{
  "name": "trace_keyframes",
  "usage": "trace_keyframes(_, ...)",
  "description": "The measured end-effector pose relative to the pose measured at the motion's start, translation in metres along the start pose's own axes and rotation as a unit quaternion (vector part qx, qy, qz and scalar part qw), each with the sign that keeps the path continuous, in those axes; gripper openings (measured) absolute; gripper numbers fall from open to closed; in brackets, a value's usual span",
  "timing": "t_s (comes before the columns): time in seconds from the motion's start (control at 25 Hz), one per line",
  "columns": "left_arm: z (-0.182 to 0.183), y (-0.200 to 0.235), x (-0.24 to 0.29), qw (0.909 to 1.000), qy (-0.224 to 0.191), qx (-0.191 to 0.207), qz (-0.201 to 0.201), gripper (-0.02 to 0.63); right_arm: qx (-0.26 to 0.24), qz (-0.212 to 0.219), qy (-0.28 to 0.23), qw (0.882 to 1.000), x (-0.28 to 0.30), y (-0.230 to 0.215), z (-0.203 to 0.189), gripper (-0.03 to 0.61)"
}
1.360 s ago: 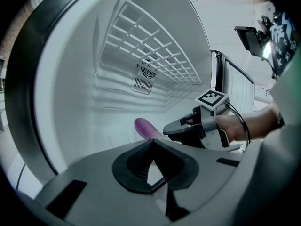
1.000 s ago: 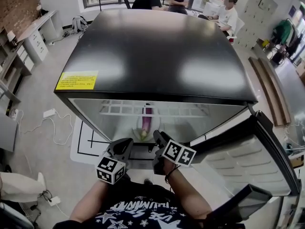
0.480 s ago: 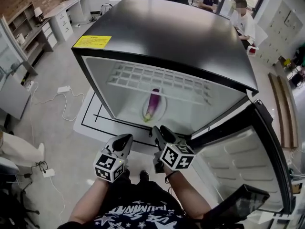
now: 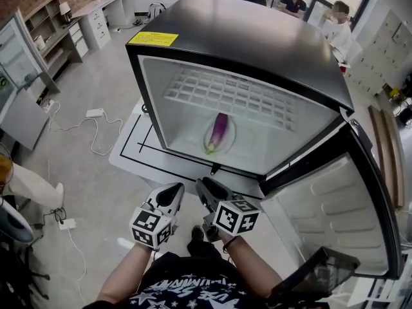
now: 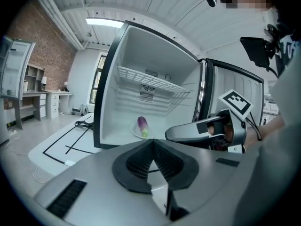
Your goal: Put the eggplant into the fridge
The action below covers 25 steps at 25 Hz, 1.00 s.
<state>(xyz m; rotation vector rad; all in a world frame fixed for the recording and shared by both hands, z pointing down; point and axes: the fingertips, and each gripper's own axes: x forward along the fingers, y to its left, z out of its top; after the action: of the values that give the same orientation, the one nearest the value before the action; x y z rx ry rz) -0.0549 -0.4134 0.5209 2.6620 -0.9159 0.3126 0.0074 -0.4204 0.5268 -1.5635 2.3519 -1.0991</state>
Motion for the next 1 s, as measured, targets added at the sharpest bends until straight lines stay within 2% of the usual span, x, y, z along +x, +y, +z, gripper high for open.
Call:
trace_keyframes(0.24, -0.024, 0.000, -0.065, 0.9998, -0.007, -0.011, 0.015, 0.009, -0.043, -0.003, 0.015, 0.999, -0.016, 0.048, -0.042, 0.106)
trace_keyframes(0.4, -0.032, -0.009, -0.112, 0.9992, -0.021, -0.021, 0.026, 0.009, -0.103, -0.034, 0.007, 0.994, -0.045, 0.077, -0.062, 0.049)
trace_keyframes(0.56, -0.040, -0.025, -0.144, 0.9993, -0.027, -0.015, 0.019, 0.009, -0.105, -0.047, -0.020, 0.993, -0.074, 0.095, -0.077, 0.012)
trace_keyframes(0.8, -0.058, -0.059, -0.180, 0.9994, -0.031, -0.010, -0.010, 0.009, -0.105, -0.074, -0.040, 0.991, -0.125, 0.108, -0.109, 0.012)
trace_keyframes(1.0, -0.078, -0.089, -0.191, 0.9984, -0.023, -0.020, -0.048, 0.009, -0.081, -0.087, -0.055, 0.991, -0.162, 0.115, -0.130, 0.012)
